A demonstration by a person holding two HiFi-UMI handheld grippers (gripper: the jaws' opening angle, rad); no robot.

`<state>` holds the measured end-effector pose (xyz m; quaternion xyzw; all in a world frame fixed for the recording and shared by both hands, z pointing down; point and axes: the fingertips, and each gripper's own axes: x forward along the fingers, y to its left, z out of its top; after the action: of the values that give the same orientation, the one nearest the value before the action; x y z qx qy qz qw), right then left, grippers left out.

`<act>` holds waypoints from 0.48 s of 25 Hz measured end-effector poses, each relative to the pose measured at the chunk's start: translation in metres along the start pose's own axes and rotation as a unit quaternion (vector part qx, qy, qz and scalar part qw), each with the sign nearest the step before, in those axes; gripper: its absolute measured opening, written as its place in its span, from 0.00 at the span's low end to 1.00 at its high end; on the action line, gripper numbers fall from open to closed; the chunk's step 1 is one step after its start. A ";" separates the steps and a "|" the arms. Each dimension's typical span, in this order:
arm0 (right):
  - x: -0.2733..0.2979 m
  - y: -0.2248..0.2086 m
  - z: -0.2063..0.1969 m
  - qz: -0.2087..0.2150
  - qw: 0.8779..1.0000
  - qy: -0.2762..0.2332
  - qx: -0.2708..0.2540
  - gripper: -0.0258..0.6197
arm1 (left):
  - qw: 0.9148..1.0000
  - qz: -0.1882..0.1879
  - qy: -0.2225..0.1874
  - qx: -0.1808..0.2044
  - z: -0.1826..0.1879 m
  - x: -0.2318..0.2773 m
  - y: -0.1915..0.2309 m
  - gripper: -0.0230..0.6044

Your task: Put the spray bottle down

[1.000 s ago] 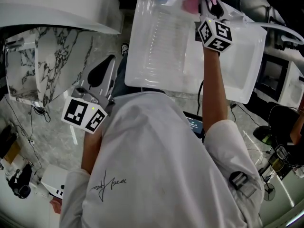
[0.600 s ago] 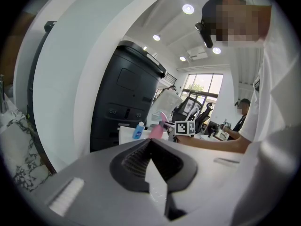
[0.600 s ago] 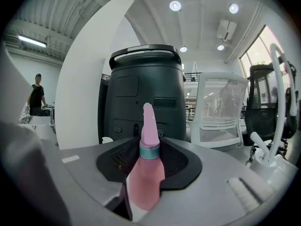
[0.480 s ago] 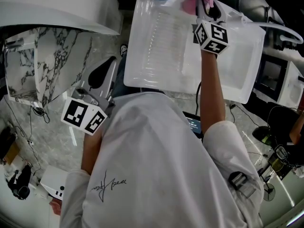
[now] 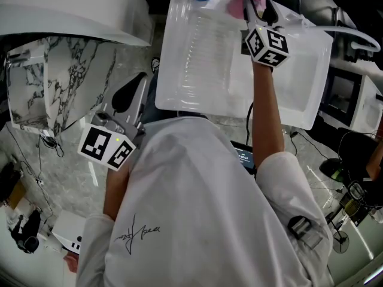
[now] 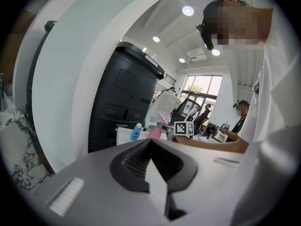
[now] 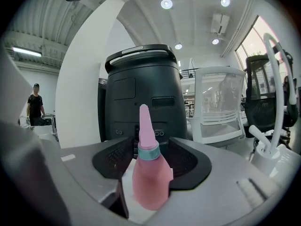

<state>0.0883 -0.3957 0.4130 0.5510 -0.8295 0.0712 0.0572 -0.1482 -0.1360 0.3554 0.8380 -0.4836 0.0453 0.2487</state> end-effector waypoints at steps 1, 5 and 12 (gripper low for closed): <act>0.000 0.000 0.001 0.002 1.000 0.000 0.001 0.35 | 1.000 0.000 0.000 0.000 0.000 0.000 0.000 0.04; -0.004 0.001 0.003 0.006 1.000 -0.002 0.005 0.35 | 1.000 0.000 -0.001 0.001 0.000 0.000 -0.001 0.04; -0.011 0.003 0.004 0.014 1.000 0.000 0.007 0.35 | 1.000 -0.003 -0.002 0.001 -0.002 0.000 -0.005 0.04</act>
<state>0.0896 -0.3852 0.4070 0.5397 -0.8366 0.0781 0.0525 -0.1435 -0.1329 0.3556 0.8399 -0.4814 0.0435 0.2467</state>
